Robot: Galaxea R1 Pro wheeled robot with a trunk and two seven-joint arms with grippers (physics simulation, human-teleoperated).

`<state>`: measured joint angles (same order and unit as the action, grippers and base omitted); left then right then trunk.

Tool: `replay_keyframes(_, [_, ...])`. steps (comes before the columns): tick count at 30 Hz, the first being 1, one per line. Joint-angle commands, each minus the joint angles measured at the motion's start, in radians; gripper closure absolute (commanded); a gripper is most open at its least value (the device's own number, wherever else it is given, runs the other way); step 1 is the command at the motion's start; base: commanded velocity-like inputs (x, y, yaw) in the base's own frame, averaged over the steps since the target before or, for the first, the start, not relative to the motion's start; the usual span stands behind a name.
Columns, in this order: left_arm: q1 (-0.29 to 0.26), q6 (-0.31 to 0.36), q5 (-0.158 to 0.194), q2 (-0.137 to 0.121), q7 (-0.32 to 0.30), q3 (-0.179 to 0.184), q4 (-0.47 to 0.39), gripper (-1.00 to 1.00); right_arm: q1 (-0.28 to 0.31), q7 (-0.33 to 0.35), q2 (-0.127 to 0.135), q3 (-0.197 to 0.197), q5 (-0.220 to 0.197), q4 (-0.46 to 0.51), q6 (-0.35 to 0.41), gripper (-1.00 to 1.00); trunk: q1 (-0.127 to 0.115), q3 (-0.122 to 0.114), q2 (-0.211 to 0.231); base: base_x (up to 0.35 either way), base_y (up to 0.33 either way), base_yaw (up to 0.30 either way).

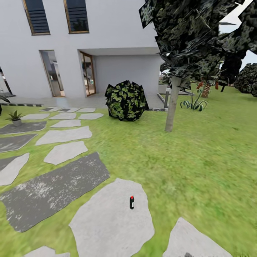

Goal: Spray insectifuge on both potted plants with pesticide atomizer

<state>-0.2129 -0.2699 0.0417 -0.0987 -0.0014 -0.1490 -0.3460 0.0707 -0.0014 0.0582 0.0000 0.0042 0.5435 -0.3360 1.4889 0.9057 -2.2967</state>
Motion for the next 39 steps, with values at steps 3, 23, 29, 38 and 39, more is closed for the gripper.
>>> replay_keyframes(3, [0.000,-0.003,0.004,0.000,0.000,0.000,0.001,-1.00,0.001,0.000,0.000,0.000,0.000,0.000,-0.003,-1.00,0.000,0.001,0.000,0.093,0.301,-0.272])
replay_keyframes(23, [0.000,-0.003,0.004,-0.001,0.000,0.000,0.001,-1.00,0.001,0.000,0.000,0.000,0.000,0.000,-0.003,-1.00,0.000,0.001,0.000,0.079,0.281,-0.272])
replay_keyframes(29, [0.000,-0.003,0.004,-0.001,0.000,0.000,0.001,-1.00,0.000,0.000,0.000,0.000,0.000,0.000,-0.003,-1.00,0.000,0.001,0.000,0.002,0.043,-0.272])
replay_keyframes(38, [0.000,-0.003,0.004,0.000,0.000,0.000,0.001,-1.00,0.001,0.000,0.000,0.000,0.000,0.000,-0.003,-1.00,0.000,0.001,0.000,0.000,0.002,-0.272])
replay_keyframes(39, [0.000,-0.003,0.004,0.000,0.000,0.000,0.001,-1.00,0.001,0.000,0.000,0.000,0.000,0.000,-0.003,-1.00,0.000,0.001,0.000,0.000,0.000,-0.272])
